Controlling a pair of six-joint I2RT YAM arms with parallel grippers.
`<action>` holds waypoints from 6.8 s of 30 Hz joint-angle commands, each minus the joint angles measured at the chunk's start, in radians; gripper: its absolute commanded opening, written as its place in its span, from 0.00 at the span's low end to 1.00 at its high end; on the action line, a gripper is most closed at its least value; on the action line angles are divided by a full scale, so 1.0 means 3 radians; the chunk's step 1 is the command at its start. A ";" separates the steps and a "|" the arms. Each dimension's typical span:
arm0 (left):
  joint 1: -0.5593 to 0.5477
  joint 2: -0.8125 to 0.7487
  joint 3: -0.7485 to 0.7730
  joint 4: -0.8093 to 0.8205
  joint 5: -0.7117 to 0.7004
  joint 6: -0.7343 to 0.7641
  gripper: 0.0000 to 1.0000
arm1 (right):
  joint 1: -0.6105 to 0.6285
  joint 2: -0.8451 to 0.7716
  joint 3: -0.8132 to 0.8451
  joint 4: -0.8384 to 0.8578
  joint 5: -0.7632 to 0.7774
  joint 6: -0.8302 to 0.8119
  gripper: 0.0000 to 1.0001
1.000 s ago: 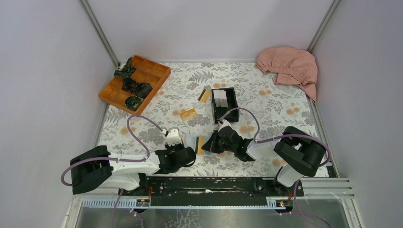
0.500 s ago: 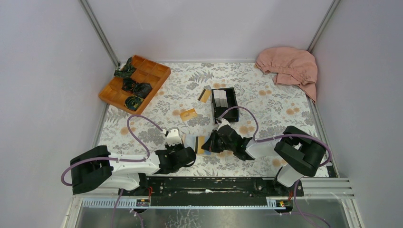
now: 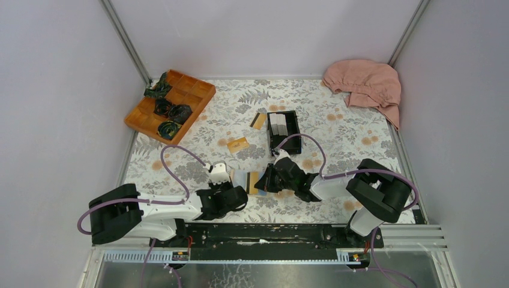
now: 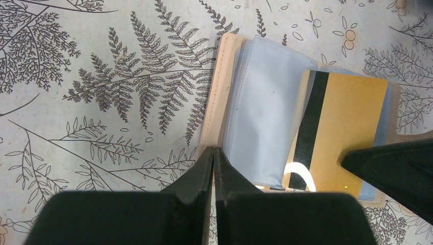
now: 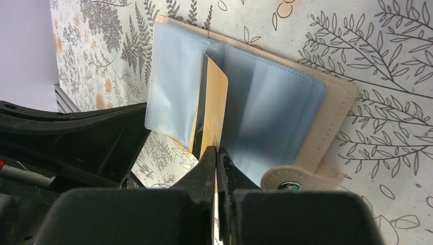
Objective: Put the credit cards into the card holder
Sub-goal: Insert the credit card into the card holder.
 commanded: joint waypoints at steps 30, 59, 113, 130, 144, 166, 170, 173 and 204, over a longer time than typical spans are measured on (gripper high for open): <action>-0.0044 0.0235 -0.0050 -0.0098 0.0384 -0.0115 0.05 | -0.0118 -0.0017 0.0039 -0.0356 0.0100 -0.0383 0.00; -0.0083 0.0519 0.0038 0.0026 0.0425 -0.0090 0.04 | -0.0002 0.0495 0.0051 0.0350 -0.0216 0.0063 0.00; -0.0150 0.0626 -0.0008 0.0198 0.0443 -0.0100 0.01 | 0.0153 0.0182 0.0580 -0.0764 0.0527 -0.0318 0.03; -0.0154 0.0700 0.0053 0.0250 0.0467 -0.0062 0.00 | 0.0312 0.0489 0.0916 -0.0860 0.0472 -0.0331 0.01; -0.0179 0.0504 0.0113 -0.0097 0.0337 -0.0185 0.25 | 0.0356 0.0464 0.0779 -0.0972 0.0685 -0.0303 0.01; -0.0176 -0.0795 -0.0473 -0.0225 0.0023 -0.0986 0.59 | 0.0309 0.0321 0.0561 -0.0997 0.0703 -0.0315 0.00; -0.0179 -0.1011 -0.0659 0.0047 0.0066 -0.0981 0.64 | 0.0310 0.0315 0.0564 -0.0991 0.0682 -0.0322 0.00; -0.0176 -0.0938 -0.0654 0.0132 0.0089 -0.0956 0.71 | 0.0308 0.0315 0.0582 -0.0987 0.0664 -0.0322 0.00; 0.0008 -0.0552 -0.1145 0.1749 0.0530 -0.0621 0.79 | 0.0305 0.0374 0.0650 -0.1017 0.0586 -0.0353 0.00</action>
